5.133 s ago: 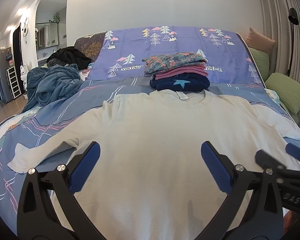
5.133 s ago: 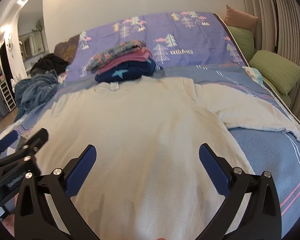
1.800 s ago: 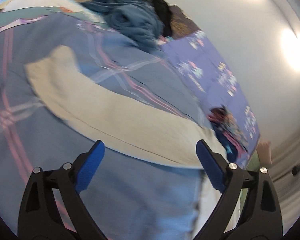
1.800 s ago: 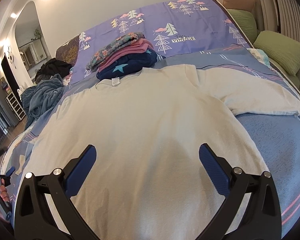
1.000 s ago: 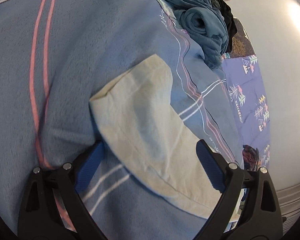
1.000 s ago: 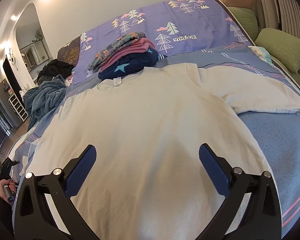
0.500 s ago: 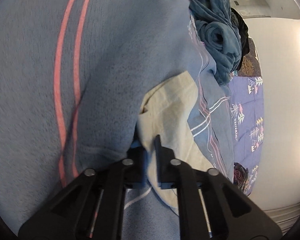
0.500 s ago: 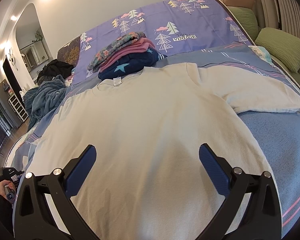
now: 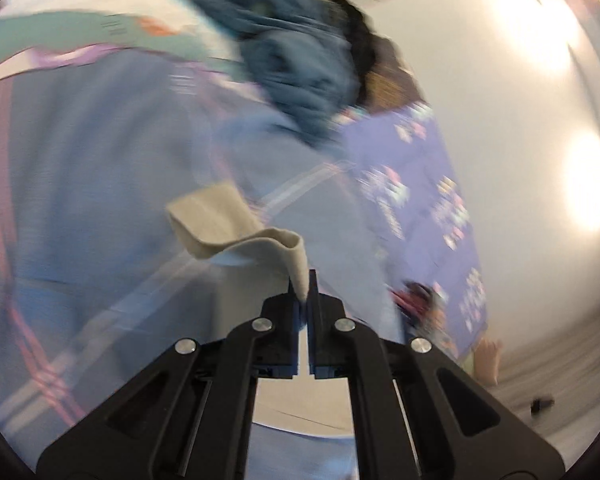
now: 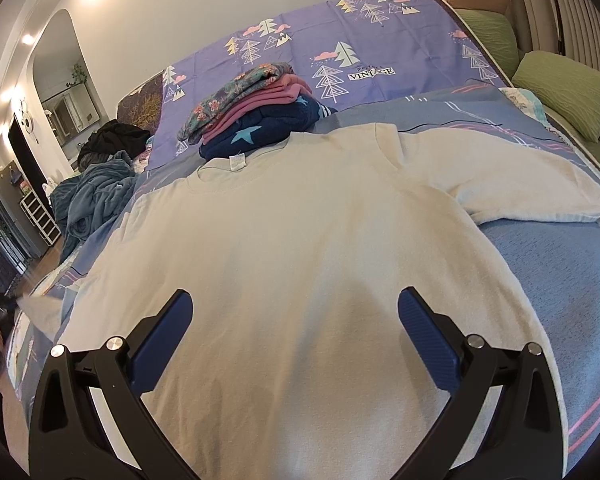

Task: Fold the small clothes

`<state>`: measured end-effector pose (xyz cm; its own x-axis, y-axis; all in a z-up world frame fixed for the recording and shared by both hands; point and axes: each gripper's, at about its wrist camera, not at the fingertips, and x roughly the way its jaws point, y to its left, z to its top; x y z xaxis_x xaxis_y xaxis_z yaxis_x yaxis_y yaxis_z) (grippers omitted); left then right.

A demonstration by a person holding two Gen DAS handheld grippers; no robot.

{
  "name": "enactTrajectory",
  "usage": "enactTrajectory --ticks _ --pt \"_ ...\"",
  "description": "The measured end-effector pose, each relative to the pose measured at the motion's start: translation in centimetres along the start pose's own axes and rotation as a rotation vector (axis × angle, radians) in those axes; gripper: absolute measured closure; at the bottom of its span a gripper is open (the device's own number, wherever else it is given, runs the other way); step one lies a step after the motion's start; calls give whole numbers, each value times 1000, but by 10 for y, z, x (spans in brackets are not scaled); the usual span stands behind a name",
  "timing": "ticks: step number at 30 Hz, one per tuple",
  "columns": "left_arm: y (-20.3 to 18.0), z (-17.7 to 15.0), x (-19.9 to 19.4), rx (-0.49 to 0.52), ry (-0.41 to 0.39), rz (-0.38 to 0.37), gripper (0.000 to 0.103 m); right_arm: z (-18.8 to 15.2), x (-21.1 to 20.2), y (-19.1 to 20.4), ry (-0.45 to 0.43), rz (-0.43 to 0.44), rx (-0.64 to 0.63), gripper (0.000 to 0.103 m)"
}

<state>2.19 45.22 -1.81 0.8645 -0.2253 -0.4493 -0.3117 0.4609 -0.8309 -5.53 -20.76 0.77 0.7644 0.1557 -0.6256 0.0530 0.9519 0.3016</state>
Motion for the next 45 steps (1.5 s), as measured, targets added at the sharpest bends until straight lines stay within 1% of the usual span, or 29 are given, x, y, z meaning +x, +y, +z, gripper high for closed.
enactTrajectory --ticks 5,6,7,8,9,10,12,13,15,16,18,19,22,23,25,27,29,30,32,33,34,35,37,39,40,41,42,43,45 --pt "-102 -38 15 216 47 -112 100 0 -3 -3 -1 45 37 1" --pt "-114 -45 17 247 49 -123 100 1 -5 -5 13 86 73 1" --pt "-132 -56 21 288 54 -141 100 2 -8 -7 29 131 103 1" --pt "-147 -66 25 311 65 -165 100 4 -10 -7 52 204 135 1" --pt "-163 -77 32 321 92 -209 100 8 -12 -5 79 288 160 1" --pt "-173 -87 38 323 112 -240 100 14 -14 -5 99 346 179 1" --pt "-194 -106 52 344 161 -282 100 30 -21 -5 123 483 244 1" --pt "-209 -122 63 364 194 -303 100 38 -24 -5 125 536 273 1" --pt "-224 -142 79 370 236 -339 100 61 -20 -13 140 661 361 1" --pt "-232 -159 91 360 266 -370 100 70 -15 -16 156 683 394 1" --pt "-245 -184 112 350 309 -398 100 92 14 -19 246 718 448 1" --pt "-254 -203 123 374 328 -401 100 99 29 -19 289 754 467 1" --pt "-268 -251 152 415 372 -415 100 111 92 -15 484 956 570 1" --pt "-270 -264 160 416 385 -424 100 111 108 -15 525 981 595 1" --pt "-264 -295 181 398 422 -440 100 112 121 -20 532 952 575 1" --pt "-255 -322 199 391 466 -433 100 105 127 -28 516 968 564 1" --pt "-245 -349 213 429 499 -409 99 92 136 -42 549 972 617 2" --pt "-241 -360 219 457 515 -400 99 93 137 -46 563 978 634 4" --pt "-235 -379 226 495 566 -383 97 103 133 -45 565 969 592 2" --pt "-238 -384 227 524 588 -385 97 111 130 -45 546 926 550 1" --pt "-243 -387 222 553 581 -406 94 112 134 -46 546 908 539 1" --pt "-247 -389 218 583 568 -431 86 112 136 -46 558 904 536 1" --pt "-255 -396 212 649 556 -455 79 111 138 -44 584 907 514 1" --pt "-258 -404 213 691 579 -455 78 110 135 -39 591 899 470 1" --pt "-259 -406 216 700 598 -450 77 108 136 -37 593 890 457 1" --pt "-258 -407 218 704 614 -439 66 106 138 -35 594 877 442 1" --pt "-256 -409 222 703 619 -416 62 106 135 -33 593 869 426 1" --pt "-255 -408 225 694 622 -406 55 106 138 -31 590 867 420 1" --pt "-252 -404 229 654 636 -418 49 106 142 -37 584 857 425 4"
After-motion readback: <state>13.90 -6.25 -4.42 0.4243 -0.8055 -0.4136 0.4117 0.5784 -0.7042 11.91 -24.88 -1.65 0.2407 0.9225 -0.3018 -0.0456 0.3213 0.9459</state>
